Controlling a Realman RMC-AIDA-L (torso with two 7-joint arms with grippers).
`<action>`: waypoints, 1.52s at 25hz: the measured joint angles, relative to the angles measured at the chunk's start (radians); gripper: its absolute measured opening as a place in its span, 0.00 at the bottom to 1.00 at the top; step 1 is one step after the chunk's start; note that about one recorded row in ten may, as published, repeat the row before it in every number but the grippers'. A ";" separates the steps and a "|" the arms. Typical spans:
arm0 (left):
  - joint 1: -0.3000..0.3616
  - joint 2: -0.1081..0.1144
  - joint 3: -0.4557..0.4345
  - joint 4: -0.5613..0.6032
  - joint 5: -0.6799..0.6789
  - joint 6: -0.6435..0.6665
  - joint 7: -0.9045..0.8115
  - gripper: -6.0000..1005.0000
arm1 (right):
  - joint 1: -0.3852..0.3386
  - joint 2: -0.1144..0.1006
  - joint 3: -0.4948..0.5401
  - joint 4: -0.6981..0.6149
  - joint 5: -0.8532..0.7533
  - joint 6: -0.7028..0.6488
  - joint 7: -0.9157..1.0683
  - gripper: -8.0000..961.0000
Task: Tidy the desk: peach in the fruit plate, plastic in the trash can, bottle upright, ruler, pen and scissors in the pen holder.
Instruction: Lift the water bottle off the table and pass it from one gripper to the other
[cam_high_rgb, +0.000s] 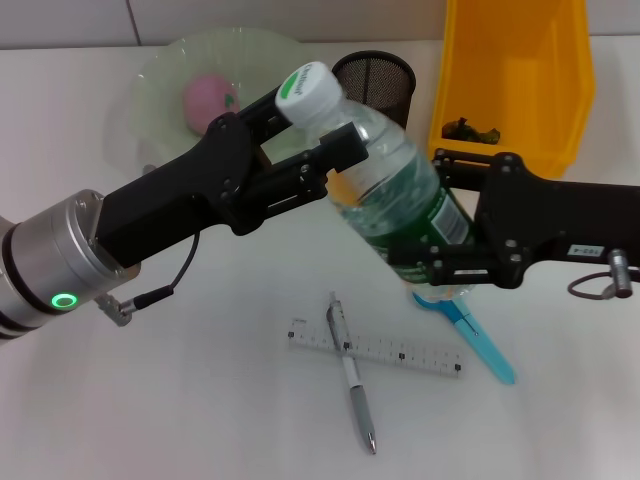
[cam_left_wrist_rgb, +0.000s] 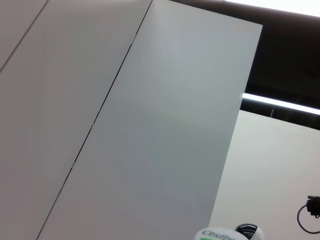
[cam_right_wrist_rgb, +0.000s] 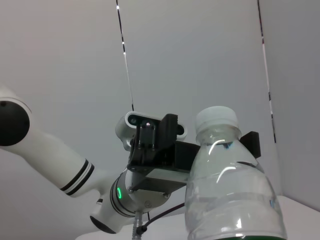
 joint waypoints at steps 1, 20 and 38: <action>-0.002 0.000 0.000 -0.001 0.000 0.000 0.000 0.83 | 0.002 0.000 -0.011 0.000 0.006 0.006 -0.001 0.79; -0.025 0.000 -0.016 -0.005 -0.006 -0.018 -0.039 0.53 | 0.016 0.000 -0.069 0.007 0.053 0.024 -0.013 0.80; -0.022 0.000 -0.017 0.008 -0.015 -0.001 -0.045 0.43 | 0.045 -0.005 -0.070 0.088 0.074 0.013 -0.019 0.83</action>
